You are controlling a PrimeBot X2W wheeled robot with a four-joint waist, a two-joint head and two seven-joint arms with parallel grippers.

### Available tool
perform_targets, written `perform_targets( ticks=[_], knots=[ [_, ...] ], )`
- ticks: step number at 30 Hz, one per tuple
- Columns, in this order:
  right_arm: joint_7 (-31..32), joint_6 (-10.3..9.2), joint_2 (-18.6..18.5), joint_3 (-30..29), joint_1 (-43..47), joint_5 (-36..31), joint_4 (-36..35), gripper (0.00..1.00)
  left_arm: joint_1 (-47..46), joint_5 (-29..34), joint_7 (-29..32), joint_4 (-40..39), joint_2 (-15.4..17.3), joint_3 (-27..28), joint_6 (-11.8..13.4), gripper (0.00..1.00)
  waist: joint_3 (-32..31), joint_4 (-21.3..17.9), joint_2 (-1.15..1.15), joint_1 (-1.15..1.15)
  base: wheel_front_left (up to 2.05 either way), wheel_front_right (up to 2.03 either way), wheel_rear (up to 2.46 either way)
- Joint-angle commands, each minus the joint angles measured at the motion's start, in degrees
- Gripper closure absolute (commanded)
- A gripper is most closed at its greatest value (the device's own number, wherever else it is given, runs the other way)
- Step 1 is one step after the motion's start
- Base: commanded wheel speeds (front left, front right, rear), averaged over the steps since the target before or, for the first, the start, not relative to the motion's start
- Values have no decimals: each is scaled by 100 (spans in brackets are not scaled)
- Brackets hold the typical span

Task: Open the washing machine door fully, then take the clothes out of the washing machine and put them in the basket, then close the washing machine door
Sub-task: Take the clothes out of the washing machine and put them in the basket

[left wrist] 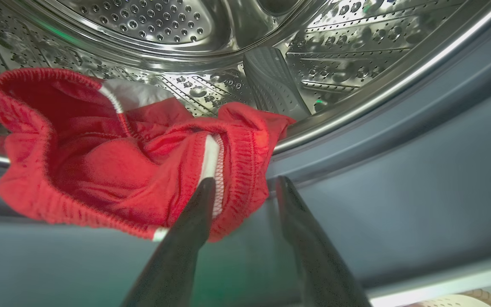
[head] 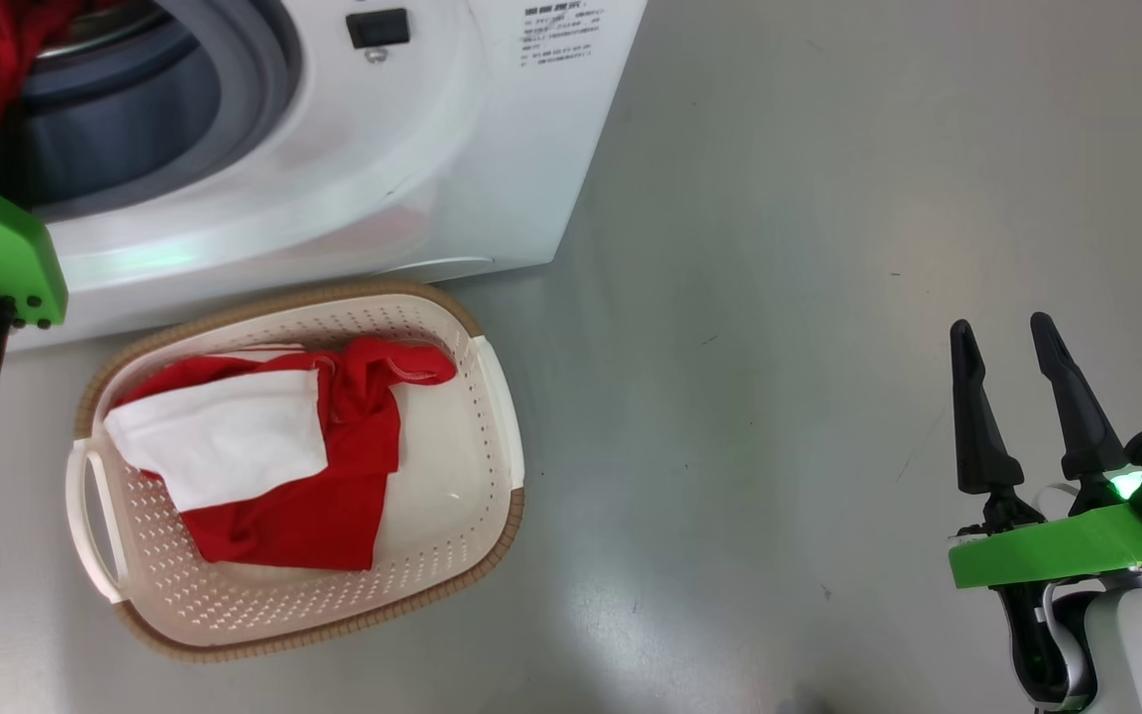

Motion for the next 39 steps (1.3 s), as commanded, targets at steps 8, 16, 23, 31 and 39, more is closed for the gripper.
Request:
perform_targets(
  ticks=[8, 16, 23, 31, 39],
  knots=[
    [-37, 36, -22, 151, 3, 135, -149, 0, -114, -72, -23, -36, 305, -43, 16, 100, -51, 33, 0, 0, 0, 0, 0],
    [-37, 36, -22, 109, 26, 119, -120, 0, 21, -225, -72, -184, 203, -3, -6, 100, -208, 139, 0, 0, 0, 0, 0],
    [-37, 36, -22, 72, 107, 80, -88, 0, 574, -449, -77, -1096, 138, 329, -3, 100, -487, 290, 0, 0, 0, 0, 0],
    [-37, 36, -22, 5, 271, 20, -39, 0, 1379, -511, -78, -2419, -81, 881, -9, 100, -852, 498, 0, 0, 0, 0, 0],
    [-37, 36, -21, -84, 496, -18, -23, 0, 2408, -304, -78, -3940, -538, 1563, -23, 100, -1171, 711, 0, 0, 0, 0, 0]
  ],
)
